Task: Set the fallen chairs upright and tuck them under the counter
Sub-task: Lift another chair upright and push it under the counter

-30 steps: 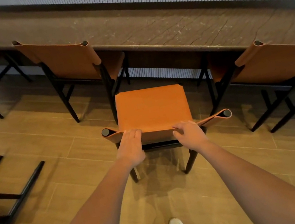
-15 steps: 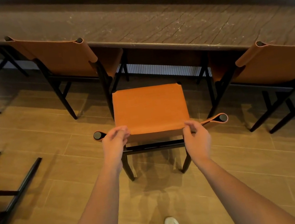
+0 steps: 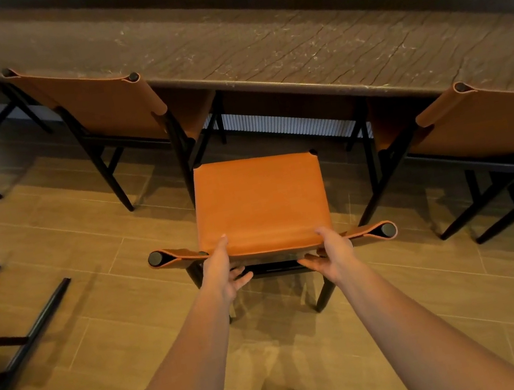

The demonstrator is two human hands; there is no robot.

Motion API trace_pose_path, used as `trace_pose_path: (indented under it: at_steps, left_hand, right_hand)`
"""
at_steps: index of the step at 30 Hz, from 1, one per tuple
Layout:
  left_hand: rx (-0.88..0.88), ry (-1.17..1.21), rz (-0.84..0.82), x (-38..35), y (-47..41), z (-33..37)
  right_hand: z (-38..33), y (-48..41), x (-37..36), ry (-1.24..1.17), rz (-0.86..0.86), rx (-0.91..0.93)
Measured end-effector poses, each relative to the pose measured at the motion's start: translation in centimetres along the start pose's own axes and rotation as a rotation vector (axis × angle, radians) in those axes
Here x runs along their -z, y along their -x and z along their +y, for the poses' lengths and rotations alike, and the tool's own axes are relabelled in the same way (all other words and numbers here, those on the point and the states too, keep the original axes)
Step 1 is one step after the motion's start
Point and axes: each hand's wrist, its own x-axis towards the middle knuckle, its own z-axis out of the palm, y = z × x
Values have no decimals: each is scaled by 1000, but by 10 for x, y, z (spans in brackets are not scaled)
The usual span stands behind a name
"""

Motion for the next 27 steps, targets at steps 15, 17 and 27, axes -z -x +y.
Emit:
trace_pose_path:
  at_steps: [15, 17, 27]
  left_hand:
    - [20, 55, 126, -34, -28, 41]
    - [28, 76, 128, -40, -30, 51]
    - [-58, 172, 52, -85, -37, 127]
  right_hand:
    - [-44, -8, -28, -204, 79, -52]
    - [-54, -10, -33, -267, 82, -33]
    - [-110, -27, -84, -98, 70, 133]
